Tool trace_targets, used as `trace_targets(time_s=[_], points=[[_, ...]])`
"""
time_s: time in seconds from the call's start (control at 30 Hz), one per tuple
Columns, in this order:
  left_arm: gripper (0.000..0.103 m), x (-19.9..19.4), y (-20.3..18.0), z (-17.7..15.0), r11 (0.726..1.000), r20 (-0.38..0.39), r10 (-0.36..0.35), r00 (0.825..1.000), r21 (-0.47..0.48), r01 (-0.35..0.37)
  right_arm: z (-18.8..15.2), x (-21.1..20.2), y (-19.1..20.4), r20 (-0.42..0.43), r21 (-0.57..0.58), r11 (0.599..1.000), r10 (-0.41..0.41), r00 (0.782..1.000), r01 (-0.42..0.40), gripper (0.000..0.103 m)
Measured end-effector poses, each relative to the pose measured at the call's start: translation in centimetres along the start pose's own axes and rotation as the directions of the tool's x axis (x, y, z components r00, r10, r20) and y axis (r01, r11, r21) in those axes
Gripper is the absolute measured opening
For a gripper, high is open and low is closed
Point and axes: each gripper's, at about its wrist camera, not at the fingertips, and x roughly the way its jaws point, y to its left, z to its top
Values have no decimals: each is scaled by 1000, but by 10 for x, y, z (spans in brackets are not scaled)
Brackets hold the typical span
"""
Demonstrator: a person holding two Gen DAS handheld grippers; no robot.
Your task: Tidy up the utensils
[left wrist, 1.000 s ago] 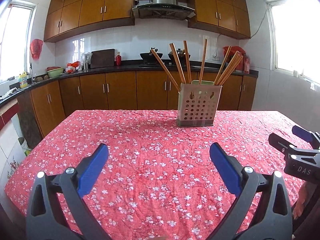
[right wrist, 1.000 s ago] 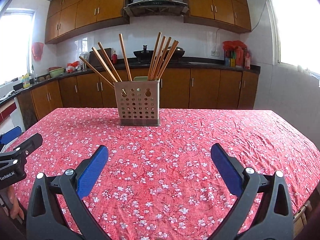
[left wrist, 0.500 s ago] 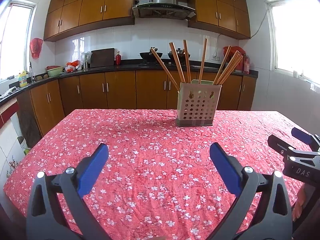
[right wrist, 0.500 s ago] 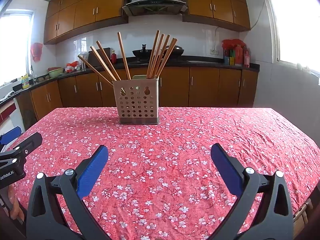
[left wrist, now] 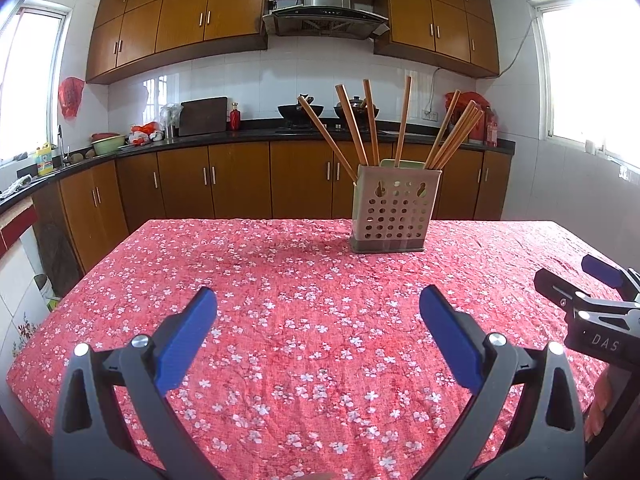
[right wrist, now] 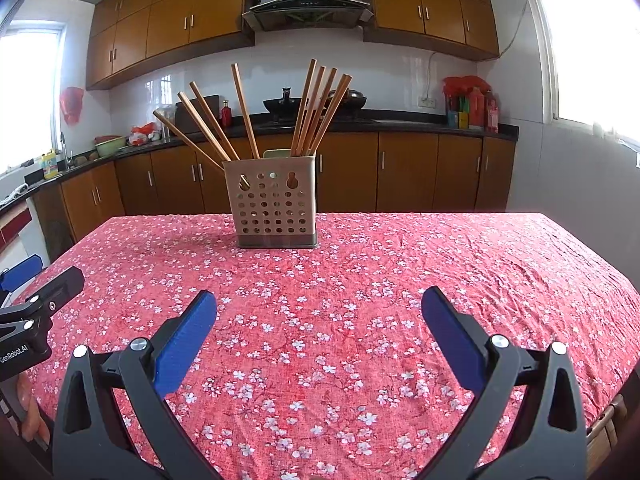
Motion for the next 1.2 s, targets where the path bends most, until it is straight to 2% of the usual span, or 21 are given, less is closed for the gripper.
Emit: trace_targets(time_s=[1.2], points=[[99,4,1,-2,1000,-10,-9,1000,-7,9,-3,5,5,-16,5,1000,-9,1000,9,101]])
